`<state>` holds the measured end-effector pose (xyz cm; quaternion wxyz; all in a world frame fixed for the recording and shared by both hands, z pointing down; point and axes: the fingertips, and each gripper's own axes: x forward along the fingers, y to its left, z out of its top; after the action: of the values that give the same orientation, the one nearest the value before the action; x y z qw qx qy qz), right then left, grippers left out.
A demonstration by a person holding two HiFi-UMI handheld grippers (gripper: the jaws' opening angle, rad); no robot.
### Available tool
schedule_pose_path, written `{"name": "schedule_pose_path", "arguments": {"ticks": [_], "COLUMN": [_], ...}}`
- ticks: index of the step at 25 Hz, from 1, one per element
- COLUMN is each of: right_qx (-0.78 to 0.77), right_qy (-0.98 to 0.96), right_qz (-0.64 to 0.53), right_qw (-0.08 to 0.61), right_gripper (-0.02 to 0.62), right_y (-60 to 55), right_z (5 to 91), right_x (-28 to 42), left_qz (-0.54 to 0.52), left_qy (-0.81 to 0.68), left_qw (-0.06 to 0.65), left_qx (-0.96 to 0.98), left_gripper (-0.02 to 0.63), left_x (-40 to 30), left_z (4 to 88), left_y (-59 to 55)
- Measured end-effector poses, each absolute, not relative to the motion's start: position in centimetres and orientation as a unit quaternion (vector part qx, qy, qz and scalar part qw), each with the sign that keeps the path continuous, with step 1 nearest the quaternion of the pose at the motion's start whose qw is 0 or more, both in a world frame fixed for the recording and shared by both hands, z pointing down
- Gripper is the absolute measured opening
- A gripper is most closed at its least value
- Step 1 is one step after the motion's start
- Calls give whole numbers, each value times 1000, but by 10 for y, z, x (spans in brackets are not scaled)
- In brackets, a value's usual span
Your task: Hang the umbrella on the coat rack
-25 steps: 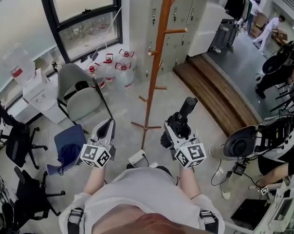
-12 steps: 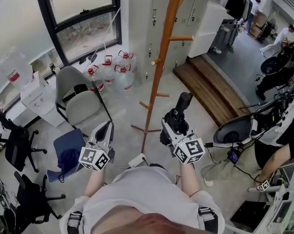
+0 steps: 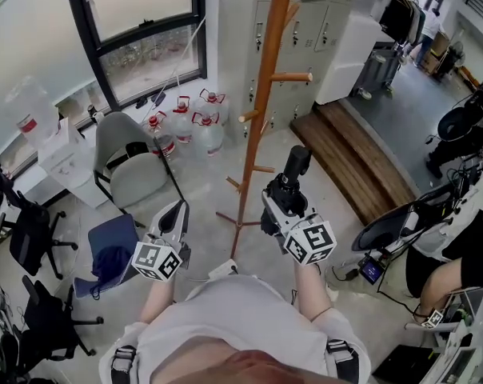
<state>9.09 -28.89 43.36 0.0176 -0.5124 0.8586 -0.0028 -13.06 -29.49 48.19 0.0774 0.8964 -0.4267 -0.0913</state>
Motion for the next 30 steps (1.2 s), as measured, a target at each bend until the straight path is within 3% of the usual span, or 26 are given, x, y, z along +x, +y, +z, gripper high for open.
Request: {"name": "schedule_pose_path", "arguments": {"ticks": [20, 30], "right_qx": [-396, -383], "right_qy": [915, 922], "right_qz": [65, 52], "right_qw": [34, 25], "right_gripper": [250, 252], "right_y": [-379, -405], "right_z": [312, 314], "right_x": [110, 102], "left_qz": [-87, -85], "left_qy": [-459, -470], "left_qw": [74, 77], "left_qx": [881, 875], "left_gripper": [9, 9], "left_x": [-117, -128], "left_z": [483, 486], "left_y": [-308, -310]}}
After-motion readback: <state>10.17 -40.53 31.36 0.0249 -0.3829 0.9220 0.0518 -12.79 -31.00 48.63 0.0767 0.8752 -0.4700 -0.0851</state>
